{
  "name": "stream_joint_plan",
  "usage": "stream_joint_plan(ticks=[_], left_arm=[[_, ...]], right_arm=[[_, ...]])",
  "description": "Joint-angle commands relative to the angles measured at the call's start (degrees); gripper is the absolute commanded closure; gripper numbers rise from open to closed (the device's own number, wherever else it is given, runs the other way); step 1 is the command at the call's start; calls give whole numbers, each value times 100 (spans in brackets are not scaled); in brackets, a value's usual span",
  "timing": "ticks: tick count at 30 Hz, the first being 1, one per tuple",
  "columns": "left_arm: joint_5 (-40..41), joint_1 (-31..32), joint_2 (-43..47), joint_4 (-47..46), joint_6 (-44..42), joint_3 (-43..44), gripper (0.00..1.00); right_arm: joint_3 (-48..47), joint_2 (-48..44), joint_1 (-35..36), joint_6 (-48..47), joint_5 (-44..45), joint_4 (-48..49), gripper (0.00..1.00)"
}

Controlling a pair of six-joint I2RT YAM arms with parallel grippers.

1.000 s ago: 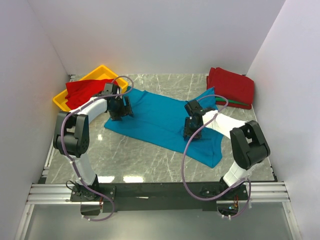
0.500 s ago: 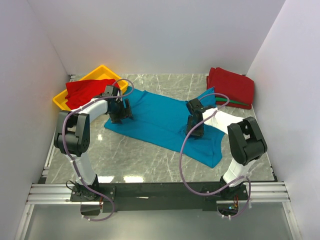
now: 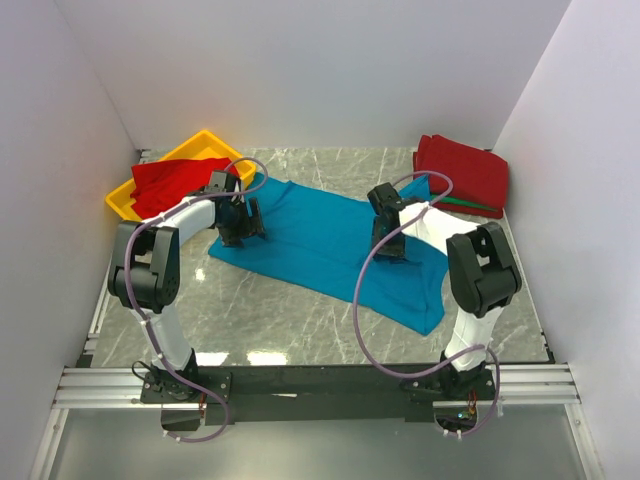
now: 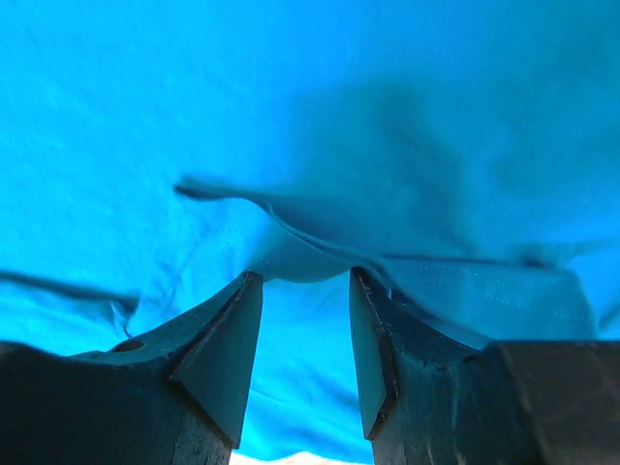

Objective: Fold and stack the t-shirts
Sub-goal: Fold the tshirt

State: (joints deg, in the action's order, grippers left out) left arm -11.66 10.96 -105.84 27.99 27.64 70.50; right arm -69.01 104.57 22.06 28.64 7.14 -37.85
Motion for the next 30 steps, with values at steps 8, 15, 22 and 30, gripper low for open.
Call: stream_joint_plan(ticks=[8,15,22,30], left_arm=[[59,-24,29,-21,-153,-19,21],[50,-24,46,-30,-145,-45,21],[50,-24,29,-30,-145,-28,21],[41,-24,29,-30,-145,-45,21]], right_arm=[[-823,379,-53,-263,367,-276,52],[-1123,213,-53,-149,297,-417,52],[-1149,142,-9,54,-133,-320,52],[-1070,292,105,159,-441,-153,54]])
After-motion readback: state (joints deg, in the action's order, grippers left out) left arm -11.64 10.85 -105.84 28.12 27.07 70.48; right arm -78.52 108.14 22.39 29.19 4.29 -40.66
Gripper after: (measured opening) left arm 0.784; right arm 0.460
